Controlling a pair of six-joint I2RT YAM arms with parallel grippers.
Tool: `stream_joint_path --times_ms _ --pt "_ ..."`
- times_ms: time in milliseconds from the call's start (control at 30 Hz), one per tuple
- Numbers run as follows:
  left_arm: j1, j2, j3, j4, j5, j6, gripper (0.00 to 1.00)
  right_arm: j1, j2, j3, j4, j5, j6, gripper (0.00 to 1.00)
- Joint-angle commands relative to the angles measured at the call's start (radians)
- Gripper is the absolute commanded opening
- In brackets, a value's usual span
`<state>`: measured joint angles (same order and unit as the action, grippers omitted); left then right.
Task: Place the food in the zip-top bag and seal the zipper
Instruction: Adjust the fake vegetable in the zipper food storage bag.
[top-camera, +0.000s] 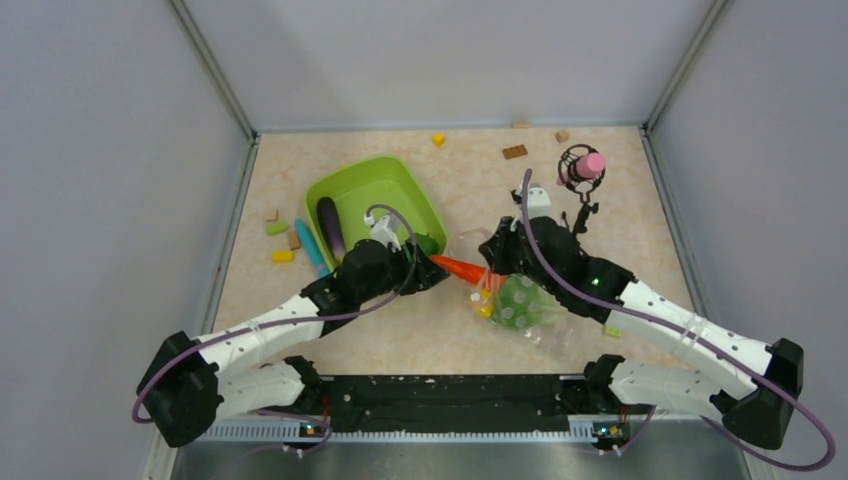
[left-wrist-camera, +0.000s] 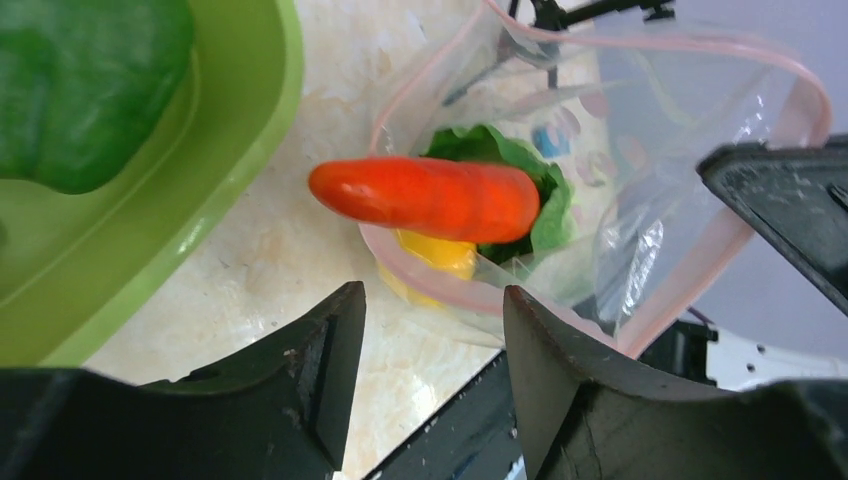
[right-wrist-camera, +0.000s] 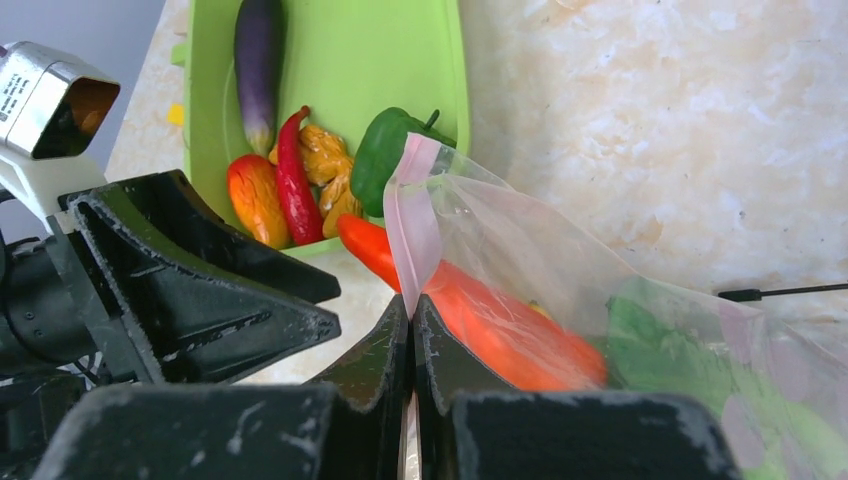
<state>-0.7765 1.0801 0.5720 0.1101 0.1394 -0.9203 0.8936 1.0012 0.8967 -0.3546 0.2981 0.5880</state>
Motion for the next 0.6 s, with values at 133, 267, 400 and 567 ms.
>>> stream_joint_path --times_ms 133,267,400,567 --pt "-0.015 0.033 0.012 0.082 -0.266 -0.070 0.54 -0.003 -0.016 -0.008 0.084 0.007 0.016 0.00" --pt "-0.015 0.089 0.020 0.140 -0.245 -0.085 0.45 -0.003 -0.008 -0.016 0.098 0.008 0.016 0.00" --pt "-0.016 0.144 0.036 0.203 -0.182 -0.094 0.32 -0.003 0.002 -0.015 0.098 0.003 0.016 0.00" --pt "-0.015 0.178 0.050 0.226 -0.172 -0.098 0.19 -0.003 -0.004 -0.024 0.101 0.002 0.016 0.00"
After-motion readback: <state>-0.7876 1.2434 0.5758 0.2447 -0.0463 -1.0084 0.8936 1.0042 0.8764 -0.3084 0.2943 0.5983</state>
